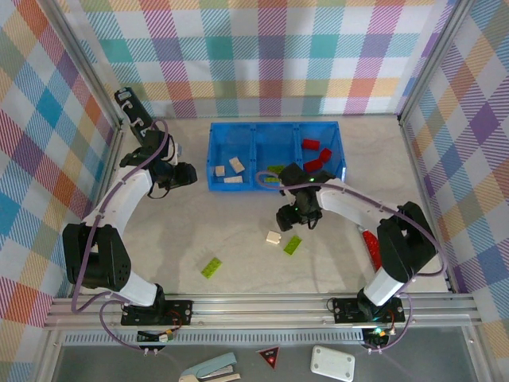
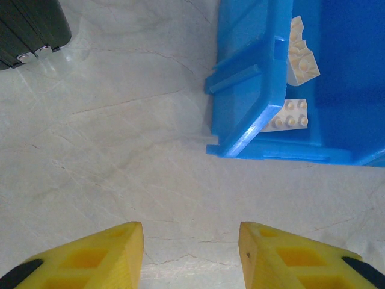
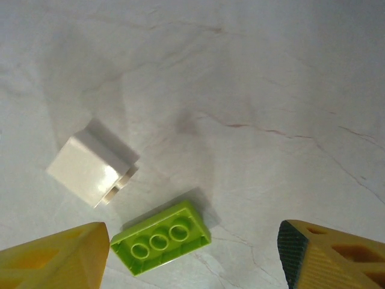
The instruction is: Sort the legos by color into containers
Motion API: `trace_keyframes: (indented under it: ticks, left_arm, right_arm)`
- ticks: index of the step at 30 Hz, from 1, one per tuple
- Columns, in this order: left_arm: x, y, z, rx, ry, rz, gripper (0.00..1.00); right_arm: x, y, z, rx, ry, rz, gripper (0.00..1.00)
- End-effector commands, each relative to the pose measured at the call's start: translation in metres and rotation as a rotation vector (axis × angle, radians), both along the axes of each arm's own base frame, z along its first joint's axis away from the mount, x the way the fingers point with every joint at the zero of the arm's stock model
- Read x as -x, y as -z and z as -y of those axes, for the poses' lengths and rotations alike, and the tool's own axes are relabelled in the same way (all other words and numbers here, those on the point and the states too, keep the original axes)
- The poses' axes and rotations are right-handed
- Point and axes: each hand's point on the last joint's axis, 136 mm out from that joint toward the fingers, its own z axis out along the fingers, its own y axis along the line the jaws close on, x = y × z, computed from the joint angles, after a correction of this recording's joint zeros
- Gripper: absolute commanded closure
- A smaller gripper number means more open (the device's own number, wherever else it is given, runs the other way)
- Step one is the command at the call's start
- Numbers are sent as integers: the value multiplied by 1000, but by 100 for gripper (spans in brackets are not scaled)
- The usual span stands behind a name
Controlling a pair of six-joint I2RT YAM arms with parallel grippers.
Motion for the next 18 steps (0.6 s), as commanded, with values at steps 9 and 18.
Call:
trace_keyframes:
  ticks: [9,18]
  left_arm:
    - [-2,-7,-1,8,14,26,54]
    - [-2,-6,-2,3,11,24,54]
  right_arm:
    - [34,27,-9,161,-319,-118,19]
    - [39,41,-6,219,-360,-155,17]
